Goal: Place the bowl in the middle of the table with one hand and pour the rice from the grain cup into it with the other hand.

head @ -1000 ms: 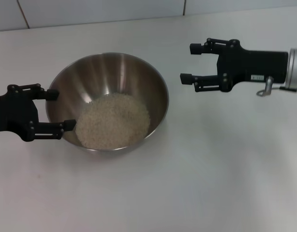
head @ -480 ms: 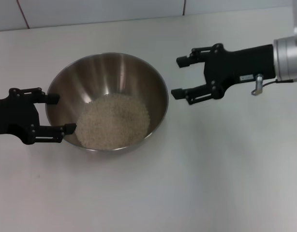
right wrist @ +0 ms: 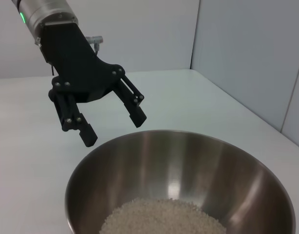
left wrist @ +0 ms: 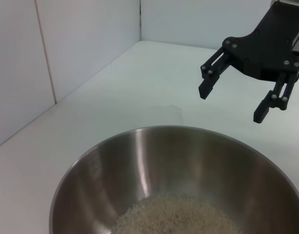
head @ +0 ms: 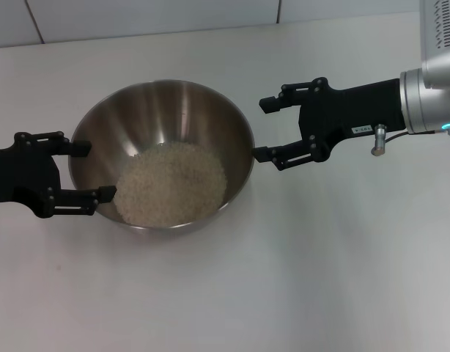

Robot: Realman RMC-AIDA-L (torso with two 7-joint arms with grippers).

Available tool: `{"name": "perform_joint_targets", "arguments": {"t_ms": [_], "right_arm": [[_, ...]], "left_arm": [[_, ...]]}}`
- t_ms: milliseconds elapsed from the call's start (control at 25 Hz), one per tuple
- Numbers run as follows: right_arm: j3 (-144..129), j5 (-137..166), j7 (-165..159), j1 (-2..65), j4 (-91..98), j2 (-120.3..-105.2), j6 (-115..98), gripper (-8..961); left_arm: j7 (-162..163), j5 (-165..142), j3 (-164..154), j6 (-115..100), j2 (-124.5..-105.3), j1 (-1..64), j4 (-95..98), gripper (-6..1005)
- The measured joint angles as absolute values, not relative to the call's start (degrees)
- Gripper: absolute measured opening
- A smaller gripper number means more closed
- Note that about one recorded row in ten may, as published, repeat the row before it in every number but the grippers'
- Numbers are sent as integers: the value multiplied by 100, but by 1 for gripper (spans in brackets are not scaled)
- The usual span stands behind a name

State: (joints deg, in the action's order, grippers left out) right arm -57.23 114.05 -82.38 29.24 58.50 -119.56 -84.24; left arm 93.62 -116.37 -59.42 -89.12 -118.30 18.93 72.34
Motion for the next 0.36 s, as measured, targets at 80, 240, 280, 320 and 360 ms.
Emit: {"name": "perform_joint_targets", "arguments": {"t_ms": [80, 240, 280, 320, 360], "right_arm": [[-5725, 11404, -8240, 2922, 5848, -11956, -8420, 814], [-5733, 11401, -8243, 2908, 5837, -11957, -8413, 814], [-5735, 11400, -8243, 2908, 5834, -11958, -8412, 814], [-5737, 11398, -8244, 2906, 5829, -11958, -8408, 814], [-5738, 11396, -8245, 2906, 5827, -11959, -8405, 814]], "left_arm": [[9362, -11636, -5943, -8914, -11830, 1893, 7234, 834], [9360, -11636, -5947, -8916, -11830, 1892, 7233, 834], [9360, -11635, -5948, -8917, -11830, 1891, 7234, 834], [9360, -11632, -5949, -8918, -11830, 1891, 7234, 834], [9358, -11623, -5949, -8919, -11830, 1889, 7233, 834]]}}
